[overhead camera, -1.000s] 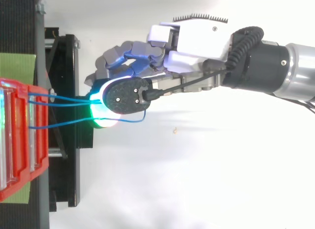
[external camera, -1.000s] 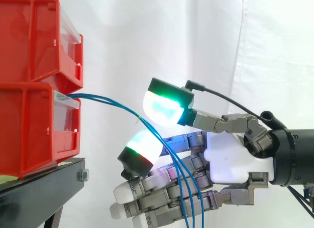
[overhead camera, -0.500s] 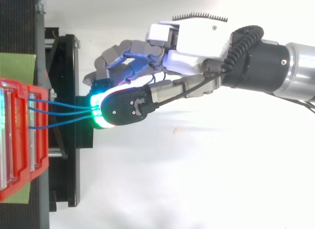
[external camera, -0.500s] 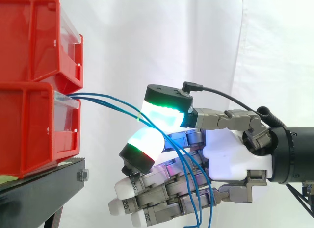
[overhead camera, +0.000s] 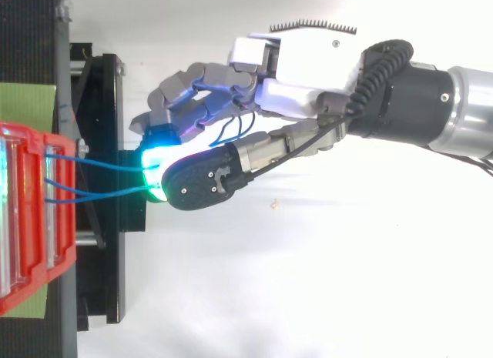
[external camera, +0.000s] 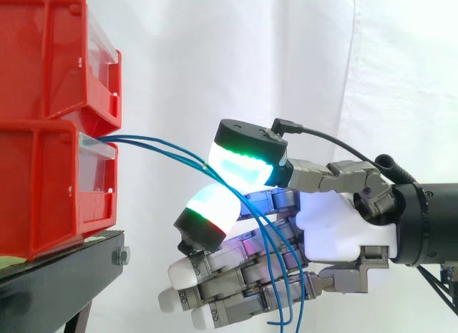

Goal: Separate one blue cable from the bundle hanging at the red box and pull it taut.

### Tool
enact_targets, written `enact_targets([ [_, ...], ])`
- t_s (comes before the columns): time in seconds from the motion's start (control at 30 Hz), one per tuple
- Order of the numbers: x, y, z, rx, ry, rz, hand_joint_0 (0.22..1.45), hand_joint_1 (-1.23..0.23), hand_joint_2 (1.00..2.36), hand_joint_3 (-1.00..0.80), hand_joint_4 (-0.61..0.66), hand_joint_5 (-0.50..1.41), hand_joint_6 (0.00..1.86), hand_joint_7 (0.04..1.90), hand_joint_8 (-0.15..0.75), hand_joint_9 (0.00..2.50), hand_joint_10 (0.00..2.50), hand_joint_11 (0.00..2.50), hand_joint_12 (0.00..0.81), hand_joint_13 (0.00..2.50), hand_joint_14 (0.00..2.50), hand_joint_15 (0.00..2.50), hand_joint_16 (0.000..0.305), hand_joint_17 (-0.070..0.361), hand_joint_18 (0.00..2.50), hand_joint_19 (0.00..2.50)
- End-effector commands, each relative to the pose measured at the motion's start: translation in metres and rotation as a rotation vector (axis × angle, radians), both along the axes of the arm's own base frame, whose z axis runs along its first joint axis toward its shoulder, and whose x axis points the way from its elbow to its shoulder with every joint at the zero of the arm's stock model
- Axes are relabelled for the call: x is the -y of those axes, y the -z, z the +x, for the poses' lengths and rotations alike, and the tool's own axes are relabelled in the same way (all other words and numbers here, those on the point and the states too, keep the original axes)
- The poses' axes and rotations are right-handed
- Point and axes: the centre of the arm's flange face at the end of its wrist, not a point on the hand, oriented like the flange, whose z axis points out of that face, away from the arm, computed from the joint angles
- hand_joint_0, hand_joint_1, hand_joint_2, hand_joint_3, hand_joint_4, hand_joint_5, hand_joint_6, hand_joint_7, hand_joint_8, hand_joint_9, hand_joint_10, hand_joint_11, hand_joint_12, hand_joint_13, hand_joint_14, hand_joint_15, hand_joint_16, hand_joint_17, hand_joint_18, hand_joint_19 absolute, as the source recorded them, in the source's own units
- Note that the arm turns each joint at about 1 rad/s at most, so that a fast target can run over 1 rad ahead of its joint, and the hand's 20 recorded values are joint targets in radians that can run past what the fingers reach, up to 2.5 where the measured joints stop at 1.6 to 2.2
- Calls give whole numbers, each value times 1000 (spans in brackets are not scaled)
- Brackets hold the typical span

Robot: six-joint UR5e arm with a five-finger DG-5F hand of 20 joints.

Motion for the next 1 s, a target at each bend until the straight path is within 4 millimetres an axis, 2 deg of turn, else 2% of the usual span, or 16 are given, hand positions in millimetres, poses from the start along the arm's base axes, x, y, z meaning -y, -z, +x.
enact_targets([
  [0.0,4,-9,0,-9,-1,-5,693,-854,1010,-365,222,-210,876,1115,333,664,10,343,326,374,0,0,34,76,286,0],
  [0.17,9,-32,-11,-44,-3,-23,710,-875,1006,-407,222,-210,879,1124,333,662,11,355,326,377,0,0,34,76,289,0],
  [0.27,10,-39,-14,-52,-2,-30,715,-880,1006,-430,228,-209,880,1144,332,663,11,354,326,378,0,0,34,76,291,0],
  [0.3,12,-49,-18,-65,1,-39,717,-887,1004,-439,229,-208,881,1152,331,664,11,357,326,379,0,0,34,76,293,0],
  [0.37,14,-56,-23,-81,2,-47,720,-894,1003,-453,227,-207,883,1155,331,664,11,357,326,380,0,0,34,76,296,0],
  [0.5,15,-60,-26,-91,5,-48,724,-891,1002,-476,237,-203,883,1166,334,672,11,365,325,383,0,0,34,76,307,0],
  [0.63,15,-62,-28,-102,5,-46,635,-867,1000,-500,241,-202,882,1149,331,672,13,359,325,384,0,0,33,75,297,0],
  [0.73,15,-63,-28,-100,5,-44,573,-801,1000,-500,247,-200,872,1150,335,674,11,352,328,384,1,0,34,77,295,0],
  [0.8,13,-61,-27,-100,3,-44,538,-695,1000,-500,248,-196,867,1125,346,685,11,355,334,388,0,0,35,80,297,0],
  [0.9,14,-62,-27,-99,8,-43,537,-505,1000,-500,238,-189,848,1120,354,717,10,344,331,389,0,7,35,80,291,0],
  [0.97,14,-61,-27,-100,8,-43,555,-442,1000,-500,228,-184,838,1132,355,733,11,348,322,387,0,6,34,77,282,0],
])
